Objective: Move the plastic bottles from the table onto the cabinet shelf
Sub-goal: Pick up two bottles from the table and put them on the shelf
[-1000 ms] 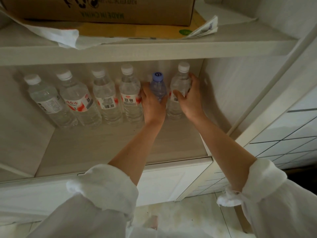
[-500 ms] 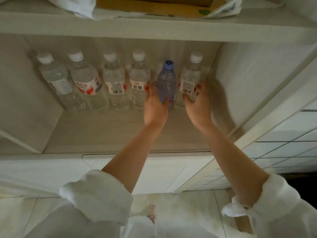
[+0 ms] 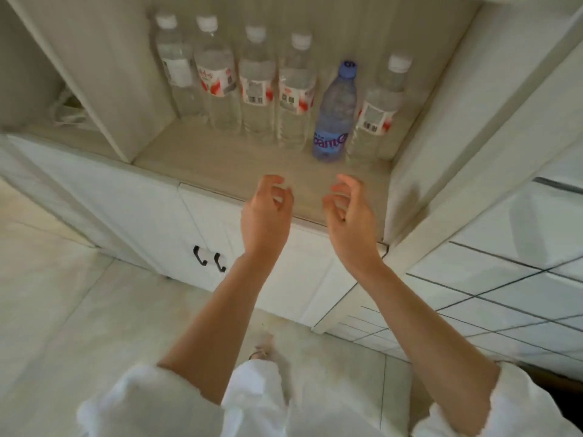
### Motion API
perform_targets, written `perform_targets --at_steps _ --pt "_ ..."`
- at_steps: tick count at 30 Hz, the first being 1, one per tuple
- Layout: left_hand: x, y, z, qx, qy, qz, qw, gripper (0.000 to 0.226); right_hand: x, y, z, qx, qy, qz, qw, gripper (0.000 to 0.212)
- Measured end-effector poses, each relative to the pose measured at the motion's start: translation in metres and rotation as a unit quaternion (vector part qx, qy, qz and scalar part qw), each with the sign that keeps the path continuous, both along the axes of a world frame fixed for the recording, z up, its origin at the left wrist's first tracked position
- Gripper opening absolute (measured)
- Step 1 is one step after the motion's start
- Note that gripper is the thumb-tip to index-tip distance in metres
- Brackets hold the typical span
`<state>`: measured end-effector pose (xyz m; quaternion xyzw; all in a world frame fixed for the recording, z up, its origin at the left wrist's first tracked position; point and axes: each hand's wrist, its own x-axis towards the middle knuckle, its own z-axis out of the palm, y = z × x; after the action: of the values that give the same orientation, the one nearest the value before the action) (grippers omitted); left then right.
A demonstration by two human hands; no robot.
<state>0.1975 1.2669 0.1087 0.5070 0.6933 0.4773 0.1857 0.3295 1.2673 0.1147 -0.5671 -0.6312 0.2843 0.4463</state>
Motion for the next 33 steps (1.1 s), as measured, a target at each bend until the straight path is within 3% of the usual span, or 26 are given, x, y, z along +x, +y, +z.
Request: perform_targets --at_steps 9,17,33 --pt "-0.042 -0.17 -0.026 -0.054 -0.027 0.168 0.984 0.014 -0.048 -0.094 -0.021 -0.067 -0.015 0.213 0.975 0.034" --pt "-0.086 -0.342 -0.042 -0.079 -0.035 0.364 0.927 0.012 -0.131 -0.209 -0.032 -0.091 -0.028 0.407 0.908 0.033" --pt "-0.085 -0.74 -0.076 -0.133 -0.071 0.646 0.748 0.015 -0.264 -0.563 -0.073 -0.089 -0.111 0.704 0.696 0.033"
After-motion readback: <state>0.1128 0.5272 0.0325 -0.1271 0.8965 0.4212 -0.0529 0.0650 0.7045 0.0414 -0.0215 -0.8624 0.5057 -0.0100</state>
